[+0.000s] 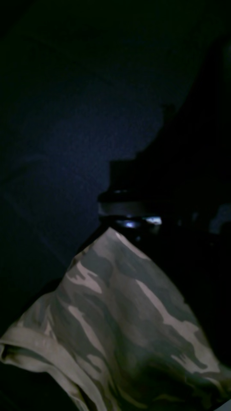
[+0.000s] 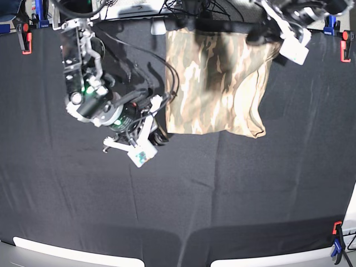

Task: Layout the t-shirt on the table in an organized manner, then fold the t-shirt properly

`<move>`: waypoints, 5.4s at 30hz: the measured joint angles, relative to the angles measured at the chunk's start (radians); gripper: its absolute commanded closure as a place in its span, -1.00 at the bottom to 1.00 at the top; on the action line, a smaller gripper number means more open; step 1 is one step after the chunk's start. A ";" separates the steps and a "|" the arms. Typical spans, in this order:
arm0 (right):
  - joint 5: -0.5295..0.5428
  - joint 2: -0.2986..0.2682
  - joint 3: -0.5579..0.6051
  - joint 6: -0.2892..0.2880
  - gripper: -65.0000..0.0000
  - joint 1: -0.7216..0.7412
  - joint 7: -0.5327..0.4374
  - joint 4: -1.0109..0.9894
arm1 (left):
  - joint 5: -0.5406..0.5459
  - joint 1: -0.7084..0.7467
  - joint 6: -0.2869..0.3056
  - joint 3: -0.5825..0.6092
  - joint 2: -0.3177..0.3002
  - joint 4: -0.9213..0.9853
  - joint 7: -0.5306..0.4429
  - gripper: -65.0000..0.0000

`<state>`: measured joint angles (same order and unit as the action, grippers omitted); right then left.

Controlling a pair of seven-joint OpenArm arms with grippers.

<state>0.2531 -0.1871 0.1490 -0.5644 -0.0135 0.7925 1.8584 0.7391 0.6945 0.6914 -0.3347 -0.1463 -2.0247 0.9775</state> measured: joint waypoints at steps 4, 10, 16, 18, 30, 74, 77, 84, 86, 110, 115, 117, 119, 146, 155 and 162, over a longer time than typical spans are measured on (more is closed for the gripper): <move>0.001 0.001 -0.001 0.000 1.00 0.000 -0.005 0.000 | -0.002 -0.019 -0.002 0.000 0.000 0.052 0.000 1.00; 0.002 0.001 -0.001 -0.002 1.00 0.008 -0.038 -0.055 | -0.011 -0.022 -0.002 0.000 -0.001 0.075 0.000 1.00; 0.001 0.000 -0.001 -0.002 1.00 0.042 -0.038 -0.149 | -0.060 -0.069 -0.002 0.000 0.000 0.152 -0.011 1.00; 0.001 0.001 -0.001 -0.002 1.00 0.048 -0.048 -0.149 | -0.072 -0.101 -0.002 0.000 0.002 0.192 -0.017 1.00; 0.001 0.001 0.000 -0.002 1.00 0.064 -0.060 -0.151 | -0.223 -0.235 0.031 0.000 0.002 0.367 -0.117 1.00; -0.018 0.001 0.082 0.049 1.00 0.079 -0.085 -0.295 | -0.177 -0.263 -0.125 -0.008 0.002 0.282 -0.224 1.00; -0.018 0.001 0.127 0.049 1.00 0.079 -0.045 -0.295 | -0.254 -0.266 -0.199 -0.008 0.002 0.282 -0.314 1.00; -0.018 -0.002 0.147 0.048 1.00 0.010 -0.009 -0.287 | -0.307 -0.299 -0.238 -0.006 0.003 0.282 -0.425 1.00; -0.026 -0.005 0.145 0.048 1.00 -0.037 -0.010 -0.258 | -0.307 -0.316 -0.239 0.005 0.002 0.282 -0.416 1.00; -0.129 -0.007 0.143 0.120 1.00 -0.344 -0.065 0.033 | -0.433 -0.446 -0.374 0.251 0.001 0.283 -0.459 1.00; -0.151 -0.004 0.038 0.146 1.00 -0.338 -0.093 0.033 | -0.431 -0.452 -0.378 0.251 0.001 0.282 -0.472 1.00; -0.145 -0.004 -0.033 0.147 1.00 -0.338 -0.097 0.034 | -0.431 -0.439 -0.378 0.251 0.001 0.274 -0.473 1.00; -0.107 -0.004 -0.112 0.150 1.00 -0.339 -0.096 0.035 | -0.431 -0.414 -0.378 0.250 0.001 0.257 -0.473 1.00; 0.269 0.038 -0.616 -0.020 1.00 -0.807 0.179 0.274 | -0.458 0.233 -0.377 0.032 -0.001 -0.021 -0.415 1.00; 0.269 0.038 -0.616 -0.051 1.00 -0.937 0.225 0.258 | -0.482 0.314 -0.375 0.032 -0.098 0.090 -0.447 1.00; 0.257 0.036 -0.615 -0.106 1.00 -0.928 0.166 0.030 | -0.452 0.181 -0.193 0.034 -0.095 0.489 -0.620 1.00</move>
<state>0.5106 -0.1509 -0.4664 -0.6708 -0.9413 0.9585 1.8881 0.2874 0.8753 0.4988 -0.3012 -0.2413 -1.5360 0.3580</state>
